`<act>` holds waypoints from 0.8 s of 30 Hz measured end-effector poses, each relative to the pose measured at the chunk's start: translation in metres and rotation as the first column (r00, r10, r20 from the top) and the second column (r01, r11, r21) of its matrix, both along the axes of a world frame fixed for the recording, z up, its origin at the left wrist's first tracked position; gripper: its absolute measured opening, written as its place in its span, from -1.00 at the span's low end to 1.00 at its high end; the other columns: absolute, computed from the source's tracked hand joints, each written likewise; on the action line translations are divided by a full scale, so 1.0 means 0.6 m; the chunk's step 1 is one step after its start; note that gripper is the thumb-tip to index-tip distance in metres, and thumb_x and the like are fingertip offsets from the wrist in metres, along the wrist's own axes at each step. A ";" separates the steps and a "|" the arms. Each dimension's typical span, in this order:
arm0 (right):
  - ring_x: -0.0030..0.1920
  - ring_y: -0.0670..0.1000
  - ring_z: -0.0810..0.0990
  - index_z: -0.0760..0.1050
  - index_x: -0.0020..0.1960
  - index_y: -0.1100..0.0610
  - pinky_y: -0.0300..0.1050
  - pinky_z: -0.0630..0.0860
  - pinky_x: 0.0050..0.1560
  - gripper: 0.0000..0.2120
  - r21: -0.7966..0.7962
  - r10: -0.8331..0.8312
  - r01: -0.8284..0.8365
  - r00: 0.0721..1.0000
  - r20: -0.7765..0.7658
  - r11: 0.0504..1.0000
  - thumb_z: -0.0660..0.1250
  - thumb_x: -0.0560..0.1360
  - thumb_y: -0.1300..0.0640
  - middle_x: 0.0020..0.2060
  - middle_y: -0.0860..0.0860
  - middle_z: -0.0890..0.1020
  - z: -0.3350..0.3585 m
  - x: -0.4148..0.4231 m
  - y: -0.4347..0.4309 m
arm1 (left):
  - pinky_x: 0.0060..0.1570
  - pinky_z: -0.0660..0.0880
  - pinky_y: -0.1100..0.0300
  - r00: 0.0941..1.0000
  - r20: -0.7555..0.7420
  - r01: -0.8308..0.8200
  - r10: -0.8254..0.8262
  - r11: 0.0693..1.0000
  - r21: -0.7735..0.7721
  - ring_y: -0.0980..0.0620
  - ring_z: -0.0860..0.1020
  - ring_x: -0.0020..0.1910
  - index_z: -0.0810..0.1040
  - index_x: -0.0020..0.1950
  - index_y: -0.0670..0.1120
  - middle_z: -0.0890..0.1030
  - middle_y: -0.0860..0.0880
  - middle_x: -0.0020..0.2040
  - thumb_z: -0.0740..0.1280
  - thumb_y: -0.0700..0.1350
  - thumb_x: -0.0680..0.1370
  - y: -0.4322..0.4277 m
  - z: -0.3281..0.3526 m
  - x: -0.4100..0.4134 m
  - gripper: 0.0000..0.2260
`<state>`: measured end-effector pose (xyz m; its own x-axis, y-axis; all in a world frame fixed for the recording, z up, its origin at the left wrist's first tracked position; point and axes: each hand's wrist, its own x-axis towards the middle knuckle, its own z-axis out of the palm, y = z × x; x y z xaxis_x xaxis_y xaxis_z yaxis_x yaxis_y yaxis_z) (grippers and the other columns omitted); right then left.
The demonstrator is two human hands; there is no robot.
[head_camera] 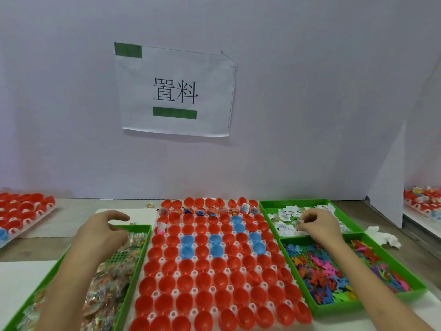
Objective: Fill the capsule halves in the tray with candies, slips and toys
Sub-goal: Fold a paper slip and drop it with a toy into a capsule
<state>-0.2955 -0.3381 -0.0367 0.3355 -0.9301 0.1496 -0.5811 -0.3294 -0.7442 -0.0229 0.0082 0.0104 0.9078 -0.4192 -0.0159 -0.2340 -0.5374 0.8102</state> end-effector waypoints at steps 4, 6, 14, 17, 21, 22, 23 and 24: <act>-0.15 0.09 0.63 0.64 -0.25 0.15 -0.09 0.50 -0.14 -0.87 0.090 0.062 -0.096 0.945 0.321 0.991 0.59 0.35 0.27 -0.27 0.04 0.68 0.049 0.003 0.037 | -0.15 0.52 0.04 0.997 0.005 0.081 -0.082 0.970 -0.228 -0.11 0.64 -0.21 0.67 0.03 -0.01 0.71 -0.06 -0.27 0.48 -0.34 0.48 0.007 0.047 -0.028 -0.75; -0.19 0.03 0.63 0.65 -0.25 0.14 -0.10 0.56 -0.11 -0.85 0.094 0.179 -0.238 0.891 0.416 0.967 0.62 0.30 0.23 -0.30 0.03 0.67 0.087 0.012 0.079 | -0.08 0.56 0.02 0.989 0.026 0.145 -0.146 0.916 -0.373 -0.11 0.68 -0.14 0.68 0.01 0.01 0.74 -0.02 -0.23 0.47 -0.35 0.47 0.002 0.073 -0.055 -0.73; -0.15 -0.01 0.74 0.66 -0.20 0.01 -0.27 0.61 -0.10 -0.85 -0.004 0.723 -0.769 0.600 0.342 0.640 0.62 0.34 0.07 -0.21 0.01 0.74 0.214 0.025 0.266 | -0.05 0.63 0.16 0.922 0.041 0.299 -0.386 0.638 -0.709 -0.01 0.73 -0.07 0.71 -0.10 0.01 0.75 -0.04 -0.08 0.51 -0.18 0.33 -0.075 0.107 -0.189 -0.81; -0.22 -0.04 0.72 0.57 -0.16 0.05 -0.20 0.62 -0.16 -0.78 -0.024 0.698 -0.731 0.641 0.320 0.682 0.62 0.35 0.15 -0.25 0.01 0.73 0.220 0.024 0.275 | -0.12 0.64 0.15 0.877 0.003 0.322 -0.480 0.585 -0.744 -0.06 0.73 -0.06 0.71 -0.15 0.08 0.75 -0.06 -0.07 0.54 -0.03 0.18 -0.081 0.109 -0.204 -0.75; -0.29 -0.05 0.67 0.50 -0.05 0.03 -0.17 0.60 -0.15 -0.67 0.038 0.695 -0.738 0.651 0.306 0.674 0.61 0.35 0.20 -0.27 0.07 0.72 0.215 0.019 0.271 | -0.21 0.62 0.25 0.825 -0.005 0.378 -0.565 0.559 -0.738 -0.08 0.73 -0.12 0.71 -0.19 0.03 0.74 -0.10 -0.12 0.53 -0.01 0.17 -0.088 0.108 -0.218 -0.76; -0.29 -0.05 0.66 0.50 -0.04 0.01 -0.15 0.61 -0.13 -0.67 0.036 0.696 -0.736 0.654 0.297 0.676 0.61 0.35 0.20 -0.27 0.07 0.72 0.214 0.019 0.269 | -0.21 0.62 0.25 0.823 -0.004 0.389 -0.568 0.569 -0.725 -0.07 0.73 -0.12 0.71 -0.18 0.02 0.74 -0.09 -0.13 0.54 -0.01 0.18 -0.090 0.107 -0.221 -0.77; -0.29 -0.04 0.66 0.50 -0.04 -0.01 -0.13 0.62 -0.11 -0.67 0.031 0.695 -0.734 0.655 0.296 0.678 0.61 0.36 0.20 -0.27 0.07 0.72 0.212 0.020 0.267 | -0.20 0.62 0.25 0.822 0.001 0.403 -0.569 0.581 -0.707 -0.06 0.73 -0.11 0.71 -0.17 0.01 0.75 -0.09 -0.12 0.58 -0.04 0.20 -0.092 0.106 -0.223 -0.76; -0.29 -0.04 0.66 0.50 -0.05 -0.01 -0.11 0.63 -0.10 -0.67 0.029 0.692 -0.732 0.656 0.300 0.681 0.61 0.36 0.19 -0.27 0.07 0.72 0.211 0.020 0.265 | -0.17 0.62 0.25 0.819 0.007 0.419 -0.574 0.589 -0.691 -0.05 0.73 -0.09 0.72 -0.14 0.01 0.75 -0.09 -0.11 0.64 -0.09 0.22 -0.093 0.105 -0.224 -0.74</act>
<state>-0.2834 -0.1790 0.0898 0.8733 -0.4365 0.2163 -0.0031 -0.4489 -0.8936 -0.1573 -0.0476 0.0734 0.5612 -0.7772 0.2846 -0.0984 0.2788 0.9553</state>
